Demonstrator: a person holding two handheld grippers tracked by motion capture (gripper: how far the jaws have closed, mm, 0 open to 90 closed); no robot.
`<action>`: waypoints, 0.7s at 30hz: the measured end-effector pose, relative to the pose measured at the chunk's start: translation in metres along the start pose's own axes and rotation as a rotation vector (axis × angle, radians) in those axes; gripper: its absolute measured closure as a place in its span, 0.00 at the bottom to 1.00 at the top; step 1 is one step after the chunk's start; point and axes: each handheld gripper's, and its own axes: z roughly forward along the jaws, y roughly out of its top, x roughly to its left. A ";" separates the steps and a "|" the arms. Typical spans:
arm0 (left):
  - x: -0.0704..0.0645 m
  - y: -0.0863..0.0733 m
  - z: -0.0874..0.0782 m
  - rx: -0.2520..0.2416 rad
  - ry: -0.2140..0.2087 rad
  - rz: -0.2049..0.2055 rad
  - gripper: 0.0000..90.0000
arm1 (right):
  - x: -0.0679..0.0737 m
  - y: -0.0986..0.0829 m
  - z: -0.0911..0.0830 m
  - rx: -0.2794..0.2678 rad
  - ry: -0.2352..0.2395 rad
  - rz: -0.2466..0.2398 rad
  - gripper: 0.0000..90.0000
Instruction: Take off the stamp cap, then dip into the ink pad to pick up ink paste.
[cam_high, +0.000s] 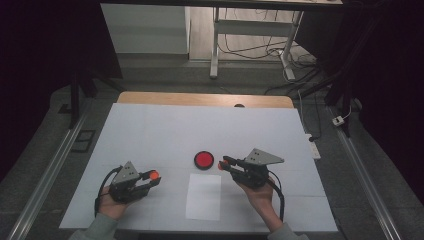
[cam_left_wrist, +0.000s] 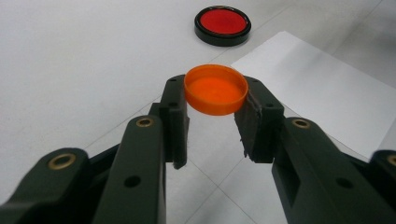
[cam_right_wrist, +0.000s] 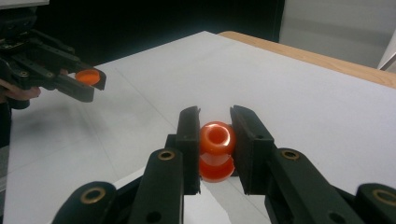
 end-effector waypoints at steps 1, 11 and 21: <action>0.000 0.000 0.000 -0.002 0.001 -0.001 0.72 | 0.000 0.001 0.002 0.000 -0.001 0.001 0.81; 0.001 -0.001 0.000 0.003 -0.001 -0.002 0.72 | -0.006 0.003 0.019 0.022 -0.010 0.010 0.81; 0.002 -0.001 -0.001 0.001 -0.001 -0.005 0.72 | -0.010 0.006 0.029 0.026 -0.004 0.010 0.81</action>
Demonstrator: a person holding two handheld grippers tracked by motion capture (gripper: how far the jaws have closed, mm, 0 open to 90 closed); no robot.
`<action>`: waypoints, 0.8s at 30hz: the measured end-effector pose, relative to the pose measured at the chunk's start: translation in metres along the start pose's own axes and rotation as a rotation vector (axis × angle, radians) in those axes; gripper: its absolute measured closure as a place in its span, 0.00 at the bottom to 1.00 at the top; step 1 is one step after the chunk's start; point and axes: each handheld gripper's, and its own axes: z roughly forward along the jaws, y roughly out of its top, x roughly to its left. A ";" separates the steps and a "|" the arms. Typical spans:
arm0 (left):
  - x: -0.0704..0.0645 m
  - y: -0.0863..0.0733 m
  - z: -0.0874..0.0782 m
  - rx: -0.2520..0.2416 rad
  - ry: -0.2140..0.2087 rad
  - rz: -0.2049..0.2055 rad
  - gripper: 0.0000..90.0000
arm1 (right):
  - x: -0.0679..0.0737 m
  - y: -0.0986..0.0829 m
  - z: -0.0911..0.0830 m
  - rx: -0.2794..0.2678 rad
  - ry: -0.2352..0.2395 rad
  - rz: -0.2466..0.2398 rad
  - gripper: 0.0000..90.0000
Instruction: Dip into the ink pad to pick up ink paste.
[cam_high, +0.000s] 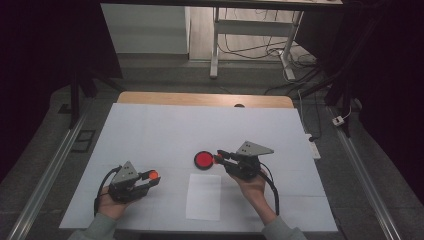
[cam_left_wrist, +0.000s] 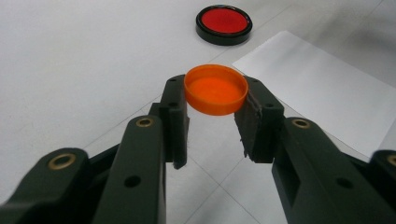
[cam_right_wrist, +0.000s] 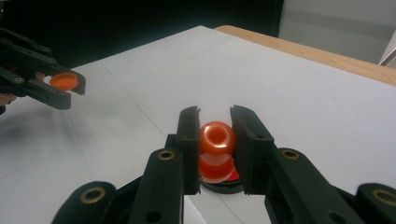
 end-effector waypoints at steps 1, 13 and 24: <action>0.000 0.000 0.000 0.000 0.000 0.001 0.72 | 0.000 0.000 0.001 0.006 0.000 -0.001 0.81; -0.001 0.000 0.001 0.006 0.001 0.006 0.72 | -0.006 0.000 0.012 0.029 -0.008 0.003 0.80; -0.001 -0.001 0.003 0.013 -0.003 0.006 0.72 | -0.008 -0.002 0.023 0.056 -0.006 0.005 0.80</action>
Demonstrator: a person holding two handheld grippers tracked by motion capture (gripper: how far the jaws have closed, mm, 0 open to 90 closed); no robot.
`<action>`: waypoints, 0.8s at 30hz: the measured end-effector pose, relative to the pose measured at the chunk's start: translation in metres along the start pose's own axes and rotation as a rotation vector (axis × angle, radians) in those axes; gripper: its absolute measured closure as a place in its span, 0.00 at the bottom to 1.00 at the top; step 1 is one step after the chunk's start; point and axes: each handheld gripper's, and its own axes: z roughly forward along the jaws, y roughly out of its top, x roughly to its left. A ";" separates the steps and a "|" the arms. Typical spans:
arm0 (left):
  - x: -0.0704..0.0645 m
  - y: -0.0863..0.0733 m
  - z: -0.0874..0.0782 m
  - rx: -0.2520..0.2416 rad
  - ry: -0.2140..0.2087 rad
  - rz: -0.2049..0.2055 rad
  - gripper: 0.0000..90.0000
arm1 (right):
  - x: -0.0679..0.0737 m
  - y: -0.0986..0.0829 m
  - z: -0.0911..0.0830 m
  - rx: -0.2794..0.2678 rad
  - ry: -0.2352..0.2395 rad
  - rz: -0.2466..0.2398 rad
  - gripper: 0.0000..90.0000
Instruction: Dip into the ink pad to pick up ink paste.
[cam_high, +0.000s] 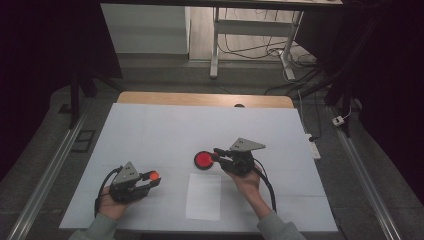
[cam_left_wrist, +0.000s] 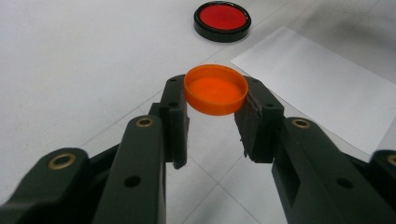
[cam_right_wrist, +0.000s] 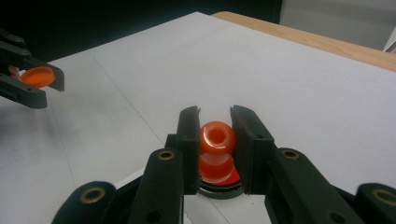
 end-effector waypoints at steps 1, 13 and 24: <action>0.000 0.000 0.001 0.001 -0.001 -0.001 0.72 | 0.000 0.000 0.002 -0.001 0.002 0.003 0.80; -0.001 0.000 0.003 0.013 -0.003 0.011 0.72 | -0.002 0.001 0.020 0.032 0.017 0.008 0.80; -0.001 0.000 0.005 0.017 -0.003 0.010 0.72 | -0.005 -0.002 0.035 0.073 0.001 -0.016 0.80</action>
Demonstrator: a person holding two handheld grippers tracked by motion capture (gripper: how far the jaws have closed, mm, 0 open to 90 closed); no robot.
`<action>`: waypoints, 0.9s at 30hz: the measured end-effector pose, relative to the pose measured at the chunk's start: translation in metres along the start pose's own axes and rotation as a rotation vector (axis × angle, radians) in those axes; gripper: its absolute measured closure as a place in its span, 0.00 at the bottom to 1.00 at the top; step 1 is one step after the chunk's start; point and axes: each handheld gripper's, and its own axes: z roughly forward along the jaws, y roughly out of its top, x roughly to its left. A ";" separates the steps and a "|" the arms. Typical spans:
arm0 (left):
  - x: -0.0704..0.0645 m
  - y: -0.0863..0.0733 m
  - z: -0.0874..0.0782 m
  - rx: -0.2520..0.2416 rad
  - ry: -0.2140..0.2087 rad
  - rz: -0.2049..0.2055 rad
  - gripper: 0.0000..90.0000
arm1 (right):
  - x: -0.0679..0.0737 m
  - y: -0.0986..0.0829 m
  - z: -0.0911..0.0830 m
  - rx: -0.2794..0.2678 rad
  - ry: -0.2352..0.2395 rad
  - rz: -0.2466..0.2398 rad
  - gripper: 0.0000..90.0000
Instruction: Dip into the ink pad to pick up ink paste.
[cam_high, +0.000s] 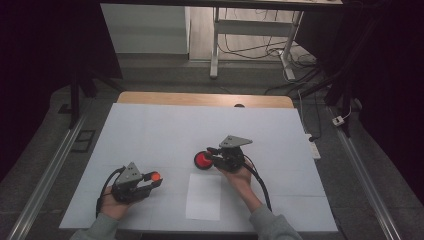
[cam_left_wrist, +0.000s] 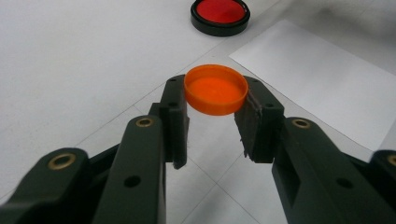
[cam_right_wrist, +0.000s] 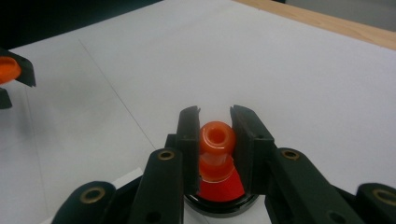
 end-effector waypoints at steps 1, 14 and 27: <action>0.000 0.000 0.000 -0.001 0.000 -0.001 0.72 | -0.001 -0.001 0.002 0.004 0.000 -0.001 0.80; 0.001 -0.001 -0.001 -0.003 0.002 -0.005 0.72 | -0.001 -0.005 0.015 0.027 -0.014 -0.012 0.80; 0.001 -0.001 -0.001 -0.001 0.004 -0.003 0.72 | 0.003 -0.004 0.022 0.048 -0.027 -0.050 0.80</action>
